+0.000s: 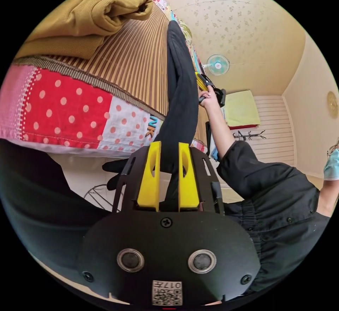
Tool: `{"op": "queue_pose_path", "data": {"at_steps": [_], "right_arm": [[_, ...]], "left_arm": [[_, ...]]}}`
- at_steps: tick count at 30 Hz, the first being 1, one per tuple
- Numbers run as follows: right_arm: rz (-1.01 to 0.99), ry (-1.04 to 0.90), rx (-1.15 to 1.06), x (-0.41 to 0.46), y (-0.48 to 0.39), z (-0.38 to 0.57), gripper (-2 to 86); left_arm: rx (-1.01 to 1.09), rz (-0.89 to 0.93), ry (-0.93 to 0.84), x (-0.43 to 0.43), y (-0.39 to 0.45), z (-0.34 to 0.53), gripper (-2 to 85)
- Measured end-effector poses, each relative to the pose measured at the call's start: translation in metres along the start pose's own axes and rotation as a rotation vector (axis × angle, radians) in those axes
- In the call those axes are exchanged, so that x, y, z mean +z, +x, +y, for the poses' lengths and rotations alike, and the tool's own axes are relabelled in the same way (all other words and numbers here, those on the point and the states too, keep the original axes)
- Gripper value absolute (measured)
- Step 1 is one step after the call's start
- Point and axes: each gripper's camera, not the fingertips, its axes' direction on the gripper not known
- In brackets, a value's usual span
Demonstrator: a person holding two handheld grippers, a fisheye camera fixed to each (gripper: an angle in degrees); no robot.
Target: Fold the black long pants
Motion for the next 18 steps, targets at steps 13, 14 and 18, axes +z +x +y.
{"op": "queue_pose_path", "data": {"at_steps": [13,14,18], "right_arm": [[0.051,-0.164,-0.362,-0.023,-0.074,0.247,6.5],[0.067,-0.174,-0.369,-0.023,-0.076,0.255,6.6],[-0.006,-0.247,-0.382,-0.024,-0.08,0.284,7.8]], "left_arm": [[0.134,-0.198,-0.031,0.061,0.008,-0.02,6.5],[0.138,-0.204,-0.033,0.064,0.008,-0.02,6.6],[0.126,-0.216,-0.053,0.089,0.003,-0.024,7.9]]}}
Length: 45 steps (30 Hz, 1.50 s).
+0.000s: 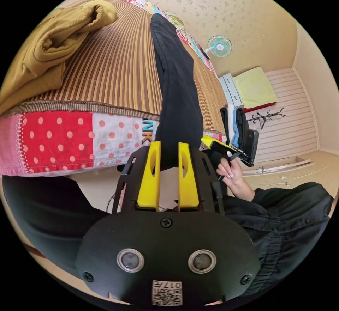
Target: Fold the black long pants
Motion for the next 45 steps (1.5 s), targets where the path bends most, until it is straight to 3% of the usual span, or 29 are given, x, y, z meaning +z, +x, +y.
{"op": "queue_pose_path", "data": {"at_steps": [4,6,10,12,14,16,19,21,26,31,35,39,41,45], "right_arm": [[-0.027,-0.155,0.005,0.029,0.001,-0.001,4.8],[-0.027,-0.144,-0.002,0.028,0.0,-0.003,3.5],[-0.253,-0.01,-0.095,-0.007,-0.003,-0.003,2.3],[-0.313,0.051,-0.086,-0.02,0.003,-0.001,2.2],[-0.262,0.02,-0.061,-0.017,0.011,0.0,2.3],[-0.097,-0.142,-0.037,0.008,0.016,-0.002,2.7],[-0.066,-0.209,-0.094,0.012,0.012,-0.015,4.3],[-0.101,-0.151,-0.103,-0.003,0.013,-0.025,6.4],[-0.049,-0.017,0.011,-0.02,0.036,-0.055,9.7],[-0.073,-0.154,0.02,0.019,0.048,-0.071,8.0],[-0.077,-0.175,0.02,0.02,0.049,-0.054,6.4],[-0.103,-0.338,-0.017,0.03,0.062,-0.025,7.2],[-0.11,-0.336,-0.016,0.023,0.073,-0.019,8.3],[-0.24,-0.117,0.055,-0.024,0.11,-0.024,9.9]], "left_arm": [[-0.001,-0.078,-0.025,0.017,0.005,-0.011,5.7],[-0.003,-0.07,-0.053,0.021,0.006,-0.018,3.7],[0.053,0.188,-0.05,0.007,0.009,-0.027,0.1],[0.062,0.207,-0.026,0.002,0.012,-0.025,-0.2],[0.028,0.105,-0.068,0.016,0.007,-0.026,-0.2],[-0.072,-0.037,-0.175,0.052,-0.019,-0.029,0.0],[-0.144,0.079,-0.09,0.05,-0.042,-0.023,2.8],[-0.114,0.162,0.01,0.036,-0.041,-0.021,5.9],[0.023,0.059,0.098,0.04,-0.018,-0.045,11.5],[0.051,0.008,-0.125,0.139,-0.018,-0.067,9.5],[0.043,0.009,-0.16,0.166,-0.012,-0.029,5.8],[0.047,-0.014,-0.294,0.204,-0.016,0.018,7.3],[0.046,0.021,-0.261,0.197,-0.023,0.026,10.1],[0.078,0.147,-0.043,0.142,-0.042,0.018,11.5]]}}
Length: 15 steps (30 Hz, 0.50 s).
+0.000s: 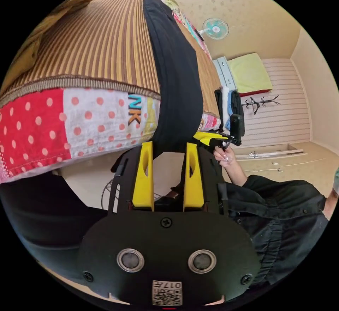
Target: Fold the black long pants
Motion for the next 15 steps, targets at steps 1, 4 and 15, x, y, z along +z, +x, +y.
{"op": "queue_pose_path", "data": {"at_steps": [1,4,15], "right_arm": [[-0.014,0.051,0.018,-0.012,0.008,-0.002,10.2],[-0.047,0.082,0.036,-0.022,0.024,-0.011,10.4],[-0.299,0.116,0.091,-0.014,0.052,0.013,7.2]], "left_arm": [[0.013,0.01,0.045,-0.011,-0.003,-0.005,10.8],[0.031,-0.001,0.069,-0.01,-0.012,-0.022,11.4],[0.042,0.069,-0.014,0.078,-0.004,0.032,7.4]]}}
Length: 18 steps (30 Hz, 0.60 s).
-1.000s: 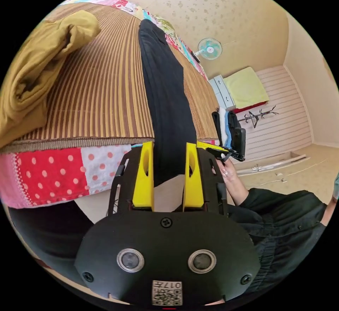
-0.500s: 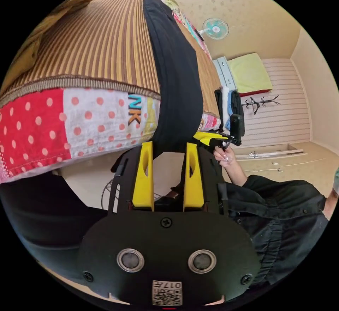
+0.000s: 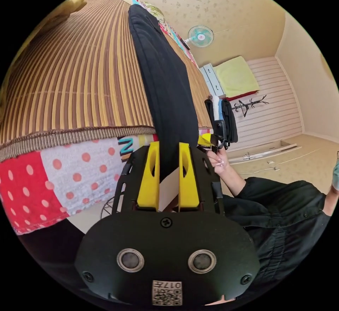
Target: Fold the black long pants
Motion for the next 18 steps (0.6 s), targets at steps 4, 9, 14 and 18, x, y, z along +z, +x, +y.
{"op": "queue_pose_path", "data": {"at_steps": [4,9,14,18], "right_arm": [[-0.16,0.055,-0.149,-0.025,-0.042,0.023,3.3],[-0.263,0.104,-0.459,-0.078,-0.148,0.032,1.9],[-0.253,0.127,-0.816,-0.129,-0.293,0.033,1.3],[-0.254,0.186,-1.035,-0.163,-0.403,0.05,1.0]], "left_arm": [[0.196,0.149,0.065,-0.046,0.078,0.042,5.3],[0.523,0.197,0.157,-0.128,0.245,0.057,5.1],[0.883,0.232,0.307,-0.215,0.427,0.068,5.1],[1.057,0.267,0.463,-0.27,0.546,0.09,5.1]]}}
